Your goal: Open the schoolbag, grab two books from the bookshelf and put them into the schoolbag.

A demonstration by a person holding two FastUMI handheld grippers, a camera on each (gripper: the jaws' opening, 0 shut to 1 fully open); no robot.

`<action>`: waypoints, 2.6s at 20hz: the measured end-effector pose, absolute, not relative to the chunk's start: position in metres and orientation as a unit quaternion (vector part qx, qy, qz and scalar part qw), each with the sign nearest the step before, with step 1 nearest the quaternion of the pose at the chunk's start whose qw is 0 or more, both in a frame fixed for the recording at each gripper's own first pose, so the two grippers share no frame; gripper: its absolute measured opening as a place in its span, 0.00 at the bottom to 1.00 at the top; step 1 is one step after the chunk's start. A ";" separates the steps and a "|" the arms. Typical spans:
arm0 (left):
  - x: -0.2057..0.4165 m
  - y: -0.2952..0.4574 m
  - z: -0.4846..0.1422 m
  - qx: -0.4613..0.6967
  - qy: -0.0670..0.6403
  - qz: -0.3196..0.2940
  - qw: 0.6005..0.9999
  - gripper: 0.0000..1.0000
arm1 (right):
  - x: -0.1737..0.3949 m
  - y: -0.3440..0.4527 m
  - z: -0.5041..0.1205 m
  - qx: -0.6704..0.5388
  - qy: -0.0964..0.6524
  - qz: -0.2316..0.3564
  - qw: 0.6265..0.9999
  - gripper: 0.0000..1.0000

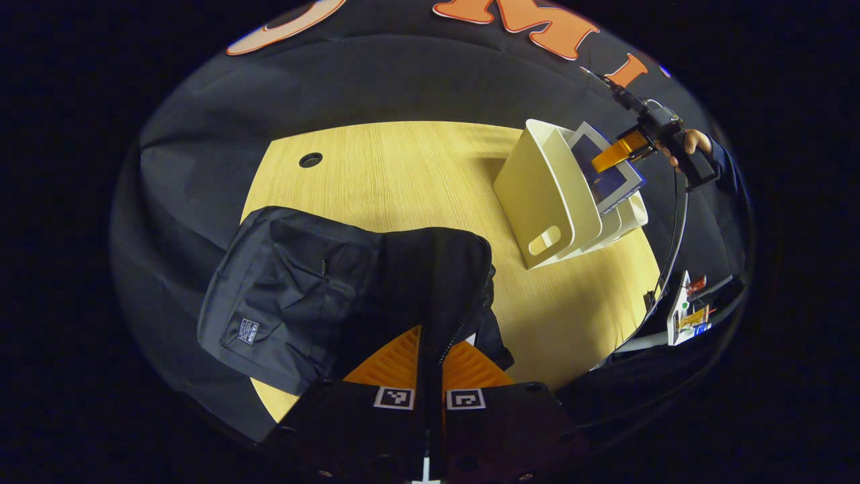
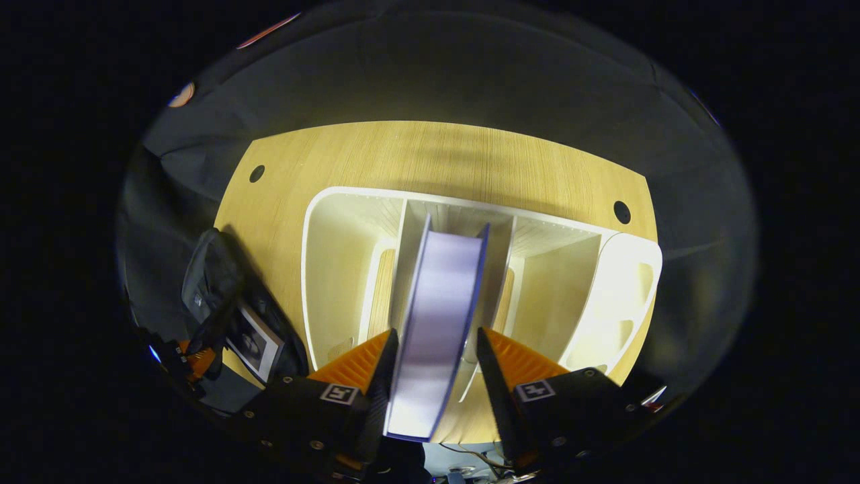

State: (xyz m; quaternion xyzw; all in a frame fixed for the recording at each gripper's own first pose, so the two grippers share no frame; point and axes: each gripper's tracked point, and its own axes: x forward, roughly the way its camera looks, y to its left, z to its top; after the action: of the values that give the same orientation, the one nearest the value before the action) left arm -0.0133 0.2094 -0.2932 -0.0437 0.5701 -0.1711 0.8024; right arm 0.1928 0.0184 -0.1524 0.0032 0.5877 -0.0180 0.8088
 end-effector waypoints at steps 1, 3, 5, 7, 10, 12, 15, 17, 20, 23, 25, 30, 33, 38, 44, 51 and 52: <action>-0.013 0.210 -0.293 -0.043 0.571 -0.169 0.802 0.04 | 0.192 0.018 -0.152 0.002 0.588 -0.021 0.809 0.66; -0.013 0.209 -0.293 -0.045 0.573 -0.165 0.802 0.04 | 0.187 0.016 -0.150 -0.001 0.589 -0.030 0.808 0.45; -0.013 0.209 -0.291 -0.041 0.572 -0.165 0.802 0.04 | 0.179 0.016 -0.148 -0.001 0.590 -0.032 0.807 0.45; -0.013 0.209 -0.290 -0.037 0.571 -0.168 0.803 0.04 | 0.169 0.016 -0.144 0.000 0.588 -0.036 0.808 0.37; -0.015 0.210 -0.288 -0.027 0.567 -0.183 0.802 0.04 | 0.147 0.015 -0.130 0.014 0.578 -0.048 0.815 0.36; -0.014 0.211 -0.287 -0.025 0.565 -0.191 0.802 0.04 | 0.132 0.015 -0.121 0.023 0.571 -0.054 0.819 0.36; -0.014 0.212 -0.289 -0.026 0.562 -0.203 0.801 0.04 | 0.105 0.016 -0.110 0.040 0.560 -0.063 0.825 0.36; -0.015 0.213 -0.289 -0.025 0.560 -0.207 0.802 0.04 | 0.087 0.020 -0.109 0.050 0.557 -0.065 0.827 0.35; -0.018 0.214 -0.287 -0.012 0.556 -0.216 0.802 0.04 | 0.058 0.026 -0.107 0.068 0.552 -0.066 0.829 0.35; -0.017 0.214 -0.286 -0.006 0.553 -0.223 0.803 0.04 | 0.030 0.034 -0.111 0.088 0.549 -0.063 0.829 0.35; -0.018 0.213 -0.287 -0.005 0.553 -0.228 0.801 0.04 | 0.014 0.037 -0.113 0.097 0.548 -0.062 0.829 0.35; -0.020 0.211 -0.288 0.005 0.553 -0.243 0.797 0.04 | -0.016 0.059 -0.122 0.137 0.535 -0.054 0.832 0.35; -0.020 0.212 -0.286 0.017 0.553 -0.250 0.795 0.04 | -0.027 0.070 -0.124 0.162 0.521 -0.048 0.836 0.35; -0.019 0.215 -0.286 0.028 0.551 -0.261 0.792 0.04 | -0.040 0.096 -0.127 0.219 0.496 -0.033 0.840 0.34; -0.018 0.216 -0.285 0.033 0.547 -0.274 0.791 0.04 | -0.048 0.133 -0.133 0.296 0.464 -0.006 0.835 0.34; -0.017 0.216 -0.285 0.037 0.540 -0.281 0.793 0.04 | -0.037 0.171 -0.143 0.359 0.431 0.024 0.827 0.33; -0.016 0.215 -0.285 0.035 0.538 -0.281 0.794 0.04 | -0.035 0.177 -0.144 0.367 0.427 0.029 0.826 0.33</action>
State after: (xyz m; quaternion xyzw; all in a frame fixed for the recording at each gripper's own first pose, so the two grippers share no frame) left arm -0.0161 0.2155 -0.2847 0.0352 0.5382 -0.2814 0.7937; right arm -0.0347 0.1769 -0.1443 0.3669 0.4274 0.0287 0.8257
